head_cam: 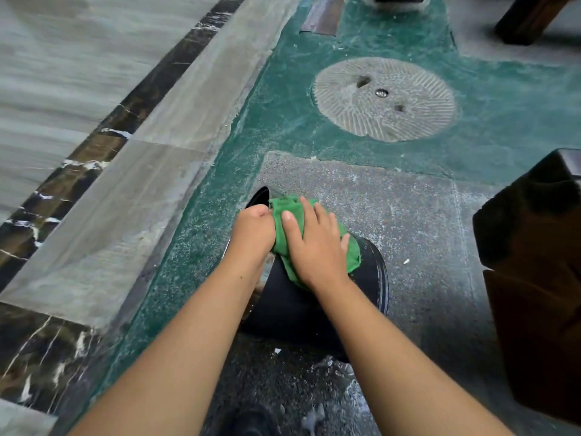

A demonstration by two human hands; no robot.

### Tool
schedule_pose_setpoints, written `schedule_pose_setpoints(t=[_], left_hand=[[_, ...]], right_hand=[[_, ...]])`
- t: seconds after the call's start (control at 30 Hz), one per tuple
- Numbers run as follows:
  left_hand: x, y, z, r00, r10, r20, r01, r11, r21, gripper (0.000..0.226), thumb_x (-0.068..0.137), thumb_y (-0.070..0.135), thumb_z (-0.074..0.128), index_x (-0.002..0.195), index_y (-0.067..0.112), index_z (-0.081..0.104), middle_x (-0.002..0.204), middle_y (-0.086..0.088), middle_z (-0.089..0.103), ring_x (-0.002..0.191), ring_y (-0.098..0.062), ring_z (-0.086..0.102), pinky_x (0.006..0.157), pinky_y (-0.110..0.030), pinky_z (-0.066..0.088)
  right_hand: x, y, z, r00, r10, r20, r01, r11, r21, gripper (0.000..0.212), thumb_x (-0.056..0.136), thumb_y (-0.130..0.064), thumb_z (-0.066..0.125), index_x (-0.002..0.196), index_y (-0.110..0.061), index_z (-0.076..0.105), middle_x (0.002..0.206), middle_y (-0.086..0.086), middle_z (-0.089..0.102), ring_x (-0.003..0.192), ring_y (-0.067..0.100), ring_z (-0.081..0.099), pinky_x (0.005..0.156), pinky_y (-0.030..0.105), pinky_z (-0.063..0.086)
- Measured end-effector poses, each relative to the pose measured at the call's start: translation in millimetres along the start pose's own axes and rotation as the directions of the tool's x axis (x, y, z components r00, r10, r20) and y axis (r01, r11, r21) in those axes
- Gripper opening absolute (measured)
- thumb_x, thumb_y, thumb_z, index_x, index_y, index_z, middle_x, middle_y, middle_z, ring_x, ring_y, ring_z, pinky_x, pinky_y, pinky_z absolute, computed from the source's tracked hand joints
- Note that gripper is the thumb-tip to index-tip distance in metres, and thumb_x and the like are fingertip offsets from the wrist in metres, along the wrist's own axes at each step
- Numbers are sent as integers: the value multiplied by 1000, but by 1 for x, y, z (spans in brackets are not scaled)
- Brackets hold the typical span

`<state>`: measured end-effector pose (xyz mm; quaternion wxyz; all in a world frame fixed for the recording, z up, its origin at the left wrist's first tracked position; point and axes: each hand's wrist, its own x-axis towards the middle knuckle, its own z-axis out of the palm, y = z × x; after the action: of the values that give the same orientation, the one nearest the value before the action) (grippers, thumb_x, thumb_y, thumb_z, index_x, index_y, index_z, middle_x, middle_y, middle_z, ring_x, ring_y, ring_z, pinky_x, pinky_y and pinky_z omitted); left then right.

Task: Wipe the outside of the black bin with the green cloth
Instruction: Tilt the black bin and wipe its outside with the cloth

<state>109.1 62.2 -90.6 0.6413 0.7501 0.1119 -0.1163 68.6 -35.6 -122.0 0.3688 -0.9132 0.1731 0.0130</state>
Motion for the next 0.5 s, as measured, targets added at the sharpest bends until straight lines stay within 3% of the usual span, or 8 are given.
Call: schedule_pose_setpoints(t=[0.1,0.2,0.37,0.5], left_hand=[[6,1,-3,999,-33,-33,33,999,9,27,91,14,58,68,24,48,85,-5,47,74,-14,43,67,-29,36],[9,0,-7,999,7,-50,-1,995,100,16,93,18,56,80,15,50,83,-5,42,72,-15,37,63,-30,28],[14,-4,-15,998,22,-65,-15,993,119,38,92,10,55,63,17,31,65,-5,19,49,-10,19,43,-23,14],[15,-6,-21,996,3,-86,13,983,185,35,92,12,54,65,16,32,64,-4,20,59,-17,19,57,-32,13]], right_hand=[[-33,15,8,994,-104,-40,102,993,-55,81,83,-77,19,156,-43,10,169,-5,6,155,22,-5,120,64,-2],[-66,30,22,971,-224,-83,211,967,-142,83,86,-73,34,157,-42,4,170,-8,-3,155,21,-13,120,64,-3],[-109,44,57,941,-305,-143,265,933,-244,91,82,-63,52,159,-32,14,170,2,6,155,33,-1,117,67,10],[-132,46,79,911,-391,-132,342,894,-291,95,79,-63,57,158,-29,18,169,5,8,154,38,7,113,67,13]])
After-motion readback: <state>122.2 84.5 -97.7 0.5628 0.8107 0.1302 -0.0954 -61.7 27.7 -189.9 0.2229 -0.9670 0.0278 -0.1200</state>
